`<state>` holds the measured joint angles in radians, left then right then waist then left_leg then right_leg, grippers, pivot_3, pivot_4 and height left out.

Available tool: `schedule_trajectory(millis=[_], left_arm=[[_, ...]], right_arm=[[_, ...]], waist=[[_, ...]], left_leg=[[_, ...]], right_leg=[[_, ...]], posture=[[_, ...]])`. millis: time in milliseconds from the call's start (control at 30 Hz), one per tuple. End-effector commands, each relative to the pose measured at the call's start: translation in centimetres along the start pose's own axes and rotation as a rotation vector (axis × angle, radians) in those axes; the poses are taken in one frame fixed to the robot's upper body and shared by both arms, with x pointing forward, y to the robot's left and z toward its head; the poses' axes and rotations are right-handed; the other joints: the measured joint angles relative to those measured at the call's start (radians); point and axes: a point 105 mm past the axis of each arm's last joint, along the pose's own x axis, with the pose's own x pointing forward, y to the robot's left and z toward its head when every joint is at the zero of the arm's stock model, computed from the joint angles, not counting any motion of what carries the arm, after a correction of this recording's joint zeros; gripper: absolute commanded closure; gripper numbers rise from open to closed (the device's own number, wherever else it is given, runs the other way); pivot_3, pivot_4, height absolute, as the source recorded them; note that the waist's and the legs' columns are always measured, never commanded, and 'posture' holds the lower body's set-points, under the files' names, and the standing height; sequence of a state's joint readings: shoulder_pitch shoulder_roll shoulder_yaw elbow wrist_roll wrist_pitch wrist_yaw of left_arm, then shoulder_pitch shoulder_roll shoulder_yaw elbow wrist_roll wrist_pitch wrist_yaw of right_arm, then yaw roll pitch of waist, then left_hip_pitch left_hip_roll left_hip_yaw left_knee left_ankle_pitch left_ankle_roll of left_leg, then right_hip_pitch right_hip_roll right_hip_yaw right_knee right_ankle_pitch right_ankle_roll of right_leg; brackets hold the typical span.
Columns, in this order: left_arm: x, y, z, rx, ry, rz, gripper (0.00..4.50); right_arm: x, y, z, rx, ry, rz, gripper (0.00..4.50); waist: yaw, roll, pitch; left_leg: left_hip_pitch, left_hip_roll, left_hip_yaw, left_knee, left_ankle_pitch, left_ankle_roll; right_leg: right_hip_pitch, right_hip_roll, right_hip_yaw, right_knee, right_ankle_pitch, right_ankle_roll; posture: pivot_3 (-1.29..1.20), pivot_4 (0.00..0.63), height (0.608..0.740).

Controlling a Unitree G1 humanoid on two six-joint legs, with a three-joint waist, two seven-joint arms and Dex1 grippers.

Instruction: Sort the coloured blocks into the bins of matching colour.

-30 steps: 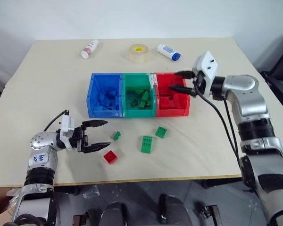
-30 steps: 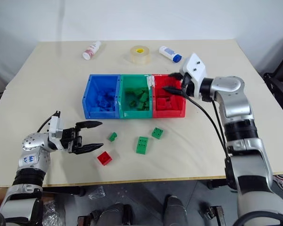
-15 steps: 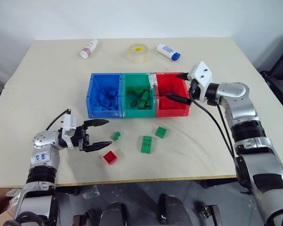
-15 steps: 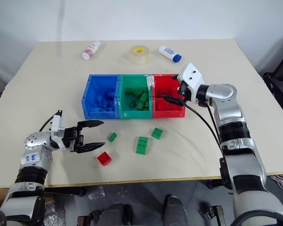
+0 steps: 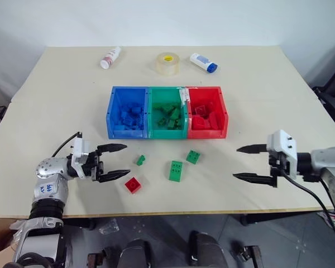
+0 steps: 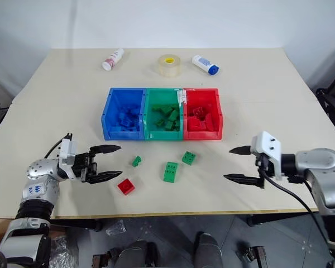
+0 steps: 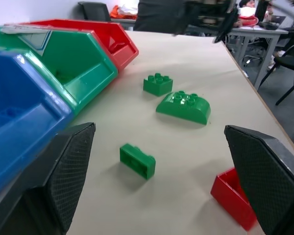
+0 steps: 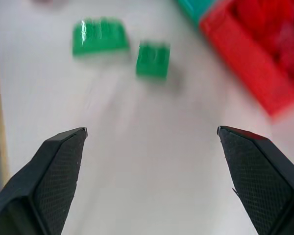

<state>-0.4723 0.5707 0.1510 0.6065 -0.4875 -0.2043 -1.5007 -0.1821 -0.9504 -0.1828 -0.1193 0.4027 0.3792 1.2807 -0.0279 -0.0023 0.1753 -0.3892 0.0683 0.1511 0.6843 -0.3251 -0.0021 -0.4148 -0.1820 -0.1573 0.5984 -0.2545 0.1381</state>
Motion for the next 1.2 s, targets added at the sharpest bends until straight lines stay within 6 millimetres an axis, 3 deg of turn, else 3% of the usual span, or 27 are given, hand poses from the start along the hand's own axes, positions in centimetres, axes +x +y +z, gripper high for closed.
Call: schedule_trajectory(millis=[33, 200, 600, 833, 1133, 1200], left_arm=[[-0.6, -0.4, 0.6, 0.024, -0.005, -0.045, 0.0], [-0.2, -0.2, 0.6, 0.025, -0.008, -0.045, 0.0], [1.1, -0.6, 1.0, 0.035, -0.031, -0.092, 0.0], [0.6, -0.9, 1.2, 0.038, -0.025, -0.082, 0.0], [0.2, -1.1, 1.1, 0.032, -0.02, -0.059, 0.0], [0.2, -1.0, 1.1, 0.033, -0.021, -0.054, 0.0]], right_arm=[[-0.9, 0.2, 1.6, -0.042, -0.022, -0.032, 0.04], [1.5, 0.6, 1.8, -0.011, -0.045, -0.02, 0.04], [11.8, -0.7, 2.1, 0.028, -0.146, -0.018, 0.04], [14.4, -1.6, 1.7, 0.029, -0.148, -0.029, 0.04], [13.2, -0.7, 3.0, 0.016, -0.211, -0.022, 2.83], [12.6, -0.6, 4.2, 0.007, -0.249, -0.031, 2.99]], waist=[[-0.003, 0.0, 0.0], [0.0, 0.0, 0.0], [-0.001, 0.0, 0.0], [-0.004, 0.0, 0.0], [-0.003, 0.0, 0.0], [-0.003, 0.0, 0.0]], left_leg=[[0.0, 0.0, 0.0, 0.0, 0.0, 0.0], [0.001, 0.0, 0.0, 0.0, 0.0, 0.0], [0.0, 0.0, 0.0, 0.0, 0.0, 0.0], [0.0, 0.0, 0.0, 0.0, 0.0, 0.0], [0.0, 0.0, 0.0, 0.0, 0.0, 0.0], [0.0, 0.0, 0.0, 0.0, 0.0, 0.0]], right_leg=[[0.0, 0.0, 0.0, 0.0, 0.0, 0.0], [0.0, 0.0, 0.0, 0.001, 0.0, 0.0], [0.0, 0.0, 0.0, 0.001, 0.0, 0.0], [0.0, 0.0, 0.0, 0.002, 0.0, 0.0], [0.0, 0.0, 0.0, 0.002, 0.0, 0.0], [0.0, 0.0, 0.0, 0.002, 0.0, 0.0]], posture=[[0.0, 0.15, 0.74], [0.0, 0.15, 0.74], [0.0, 0.15, 0.74], [0.0, 0.15, 0.74], [0.0, 0.15, 0.74], [0.0, 0.15, 0.74]])
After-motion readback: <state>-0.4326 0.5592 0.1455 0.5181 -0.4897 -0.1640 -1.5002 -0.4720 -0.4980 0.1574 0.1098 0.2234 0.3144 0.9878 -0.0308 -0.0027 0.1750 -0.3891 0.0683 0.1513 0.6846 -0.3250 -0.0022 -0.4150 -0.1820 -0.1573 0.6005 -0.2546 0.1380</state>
